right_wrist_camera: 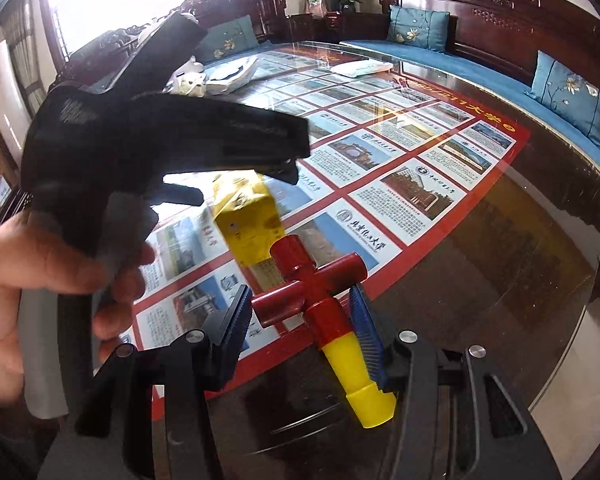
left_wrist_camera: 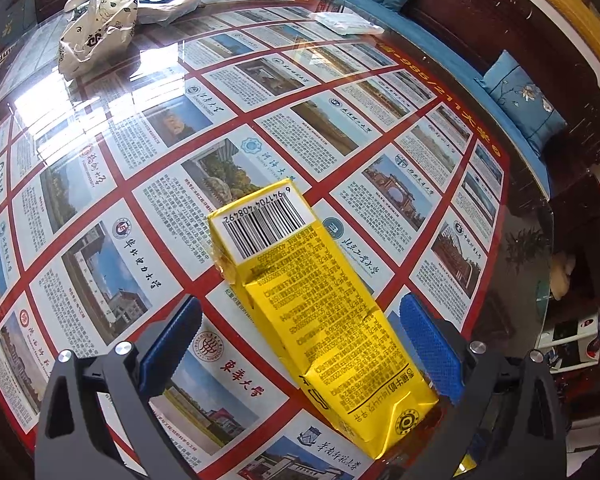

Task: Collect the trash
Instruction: 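Grasp the red-yellow toy with the right tool while the left tool grasps the yellow juice box, then carry the juice box and toy over the yellow bucket and open both tools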

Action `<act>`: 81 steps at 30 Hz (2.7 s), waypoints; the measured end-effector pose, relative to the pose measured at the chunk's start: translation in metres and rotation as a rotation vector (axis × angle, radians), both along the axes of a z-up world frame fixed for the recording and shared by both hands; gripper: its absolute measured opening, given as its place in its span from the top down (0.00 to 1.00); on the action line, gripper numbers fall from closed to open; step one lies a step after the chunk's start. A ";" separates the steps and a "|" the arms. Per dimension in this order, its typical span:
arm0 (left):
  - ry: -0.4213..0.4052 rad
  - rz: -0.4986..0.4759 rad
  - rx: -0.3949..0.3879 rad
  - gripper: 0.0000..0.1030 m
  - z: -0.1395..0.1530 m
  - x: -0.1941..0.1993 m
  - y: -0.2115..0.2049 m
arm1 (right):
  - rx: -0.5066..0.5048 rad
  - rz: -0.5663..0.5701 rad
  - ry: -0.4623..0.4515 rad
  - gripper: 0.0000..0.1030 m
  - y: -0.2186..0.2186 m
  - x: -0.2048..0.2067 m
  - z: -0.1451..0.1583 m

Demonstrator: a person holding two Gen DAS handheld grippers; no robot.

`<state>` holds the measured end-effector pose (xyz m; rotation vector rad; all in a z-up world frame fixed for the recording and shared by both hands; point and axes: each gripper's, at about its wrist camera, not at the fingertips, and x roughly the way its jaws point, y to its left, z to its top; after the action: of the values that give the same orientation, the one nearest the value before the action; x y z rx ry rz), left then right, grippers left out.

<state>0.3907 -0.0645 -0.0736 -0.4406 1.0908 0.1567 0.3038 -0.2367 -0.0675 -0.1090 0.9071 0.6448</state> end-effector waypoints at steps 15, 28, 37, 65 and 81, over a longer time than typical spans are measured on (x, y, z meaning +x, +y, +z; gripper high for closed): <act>-0.031 -0.094 0.013 0.45 0.004 -0.003 -0.004 | 0.054 -0.043 0.031 0.52 -0.017 0.040 0.014; -0.080 -0.204 0.061 0.64 0.002 -0.027 -0.007 | 0.048 -0.040 0.033 0.52 -0.017 0.028 0.017; -0.101 -0.255 0.098 0.64 0.007 -0.044 -0.010 | 0.043 -0.043 0.028 0.52 -0.017 0.018 0.020; -0.139 -0.346 0.123 0.64 0.031 -0.092 -0.037 | 0.063 -0.082 -0.022 0.52 -0.046 -0.027 0.040; -0.145 -0.631 0.112 0.64 0.035 -0.147 -0.189 | 0.046 -0.267 -0.067 0.52 -0.176 -0.122 0.035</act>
<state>0.2433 -0.2539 -0.0390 0.0065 1.0249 -0.3642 0.1816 -0.4123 -0.0325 0.0319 0.8236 0.4111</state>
